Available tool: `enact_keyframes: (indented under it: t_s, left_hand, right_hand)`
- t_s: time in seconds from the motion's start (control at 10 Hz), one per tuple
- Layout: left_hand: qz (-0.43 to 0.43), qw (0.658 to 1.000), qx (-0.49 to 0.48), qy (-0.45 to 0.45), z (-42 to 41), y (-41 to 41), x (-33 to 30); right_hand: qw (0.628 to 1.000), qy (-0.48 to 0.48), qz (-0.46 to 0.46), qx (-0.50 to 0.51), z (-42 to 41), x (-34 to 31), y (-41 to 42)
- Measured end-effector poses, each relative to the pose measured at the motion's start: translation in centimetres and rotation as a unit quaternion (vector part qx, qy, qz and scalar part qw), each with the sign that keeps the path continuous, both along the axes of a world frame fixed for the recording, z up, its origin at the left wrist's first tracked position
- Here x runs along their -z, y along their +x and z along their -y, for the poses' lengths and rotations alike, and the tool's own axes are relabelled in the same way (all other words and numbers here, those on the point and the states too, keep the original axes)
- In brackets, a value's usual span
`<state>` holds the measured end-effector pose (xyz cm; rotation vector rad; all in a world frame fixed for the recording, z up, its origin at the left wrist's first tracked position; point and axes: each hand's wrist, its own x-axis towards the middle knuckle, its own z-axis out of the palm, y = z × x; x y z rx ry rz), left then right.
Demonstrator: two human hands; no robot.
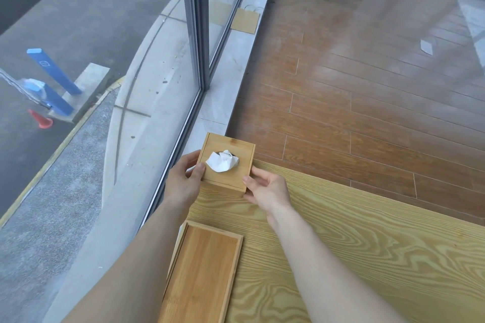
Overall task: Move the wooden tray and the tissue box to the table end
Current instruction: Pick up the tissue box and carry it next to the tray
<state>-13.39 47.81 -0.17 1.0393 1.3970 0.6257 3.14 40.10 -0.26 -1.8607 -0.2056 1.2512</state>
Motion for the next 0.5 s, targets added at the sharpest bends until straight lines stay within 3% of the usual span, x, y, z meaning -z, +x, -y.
enact_keyframes:
  t_s: [0.3,0.4,0.5]
  left_hand:
    - [-0.015,1.0,0.017,0.016,-0.1,-0.2,0.1]
    - [-0.084,0.996,0.031,0.029,0.1,-0.1,0.1]
    - [-0.197,0.979,0.047,0.035,1.0,-0.2,0.0]
  right_hand:
    - [1.0,-0.008,-0.001,-0.001,0.1,-0.4,-0.2]
    - [0.991,-0.062,0.098,-0.063,0.2,-0.6,-0.4]
    - [0.96,-0.117,0.21,-0.145,1.4,-1.7,-0.7]
